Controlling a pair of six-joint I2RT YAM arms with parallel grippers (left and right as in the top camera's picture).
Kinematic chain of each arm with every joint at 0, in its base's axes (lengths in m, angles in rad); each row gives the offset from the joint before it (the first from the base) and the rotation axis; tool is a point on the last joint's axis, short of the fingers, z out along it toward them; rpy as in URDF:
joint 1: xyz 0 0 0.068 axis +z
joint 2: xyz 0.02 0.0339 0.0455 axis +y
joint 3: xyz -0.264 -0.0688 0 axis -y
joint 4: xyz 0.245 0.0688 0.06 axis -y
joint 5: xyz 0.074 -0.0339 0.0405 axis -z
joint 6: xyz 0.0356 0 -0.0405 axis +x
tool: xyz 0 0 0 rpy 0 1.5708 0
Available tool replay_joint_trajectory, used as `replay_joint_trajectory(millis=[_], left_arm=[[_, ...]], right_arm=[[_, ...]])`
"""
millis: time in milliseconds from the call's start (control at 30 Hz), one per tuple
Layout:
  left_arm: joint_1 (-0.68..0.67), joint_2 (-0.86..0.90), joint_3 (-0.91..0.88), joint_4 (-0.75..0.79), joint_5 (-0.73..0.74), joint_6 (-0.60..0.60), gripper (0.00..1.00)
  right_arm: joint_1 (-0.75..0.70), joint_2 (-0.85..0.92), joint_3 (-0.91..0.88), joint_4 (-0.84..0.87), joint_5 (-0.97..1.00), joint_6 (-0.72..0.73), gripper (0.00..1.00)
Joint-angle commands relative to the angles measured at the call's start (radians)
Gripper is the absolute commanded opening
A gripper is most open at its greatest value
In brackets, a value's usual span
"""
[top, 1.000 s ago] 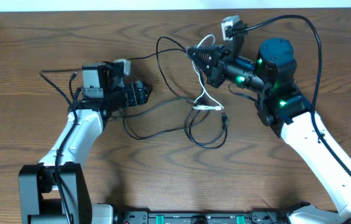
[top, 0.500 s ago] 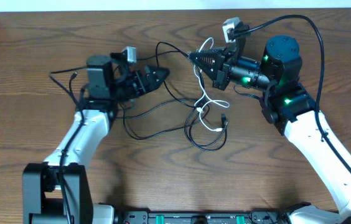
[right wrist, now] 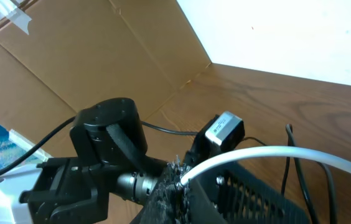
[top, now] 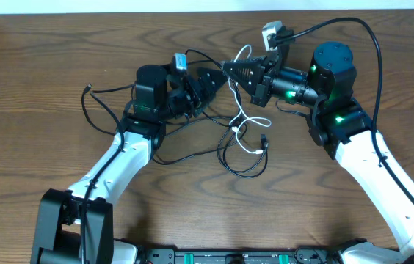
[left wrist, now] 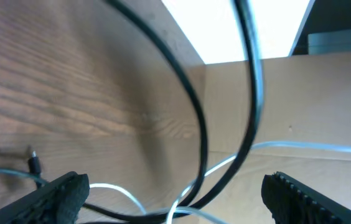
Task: Untangle cables
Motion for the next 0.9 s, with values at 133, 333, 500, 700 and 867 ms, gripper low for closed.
replay_joint_trajectory(millis=[133, 333, 500, 700, 867], left_arm=[[0.002, -0.012, 0.002, 0.079, -0.158, -0.086, 0.93], [-0.014, -0.009, 0.002, 0.079, -0.241, -0.092, 0.93], [-0.053, -0.009, 0.002, 0.087, -0.301, -0.092, 0.93], [-0.063, -0.008, 0.002, 0.09, -0.305, -0.098, 0.86], [-0.061, -0.008, 0.002, 0.087, -0.319, -0.094, 0.08]], right_arm=[[-0.006, -0.011, 0.023, 0.007, -0.076, -0.013, 0.01], [0.001, -0.011, 0.023, 0.029, -0.115, -0.011, 0.01], [0.035, -0.011, 0.023, 0.03, -0.115, -0.011, 0.01], [0.069, -0.011, 0.023, 0.03, -0.114, -0.011, 0.01], [0.072, -0.011, 0.023, 0.03, -0.114, -0.011, 0.01]])
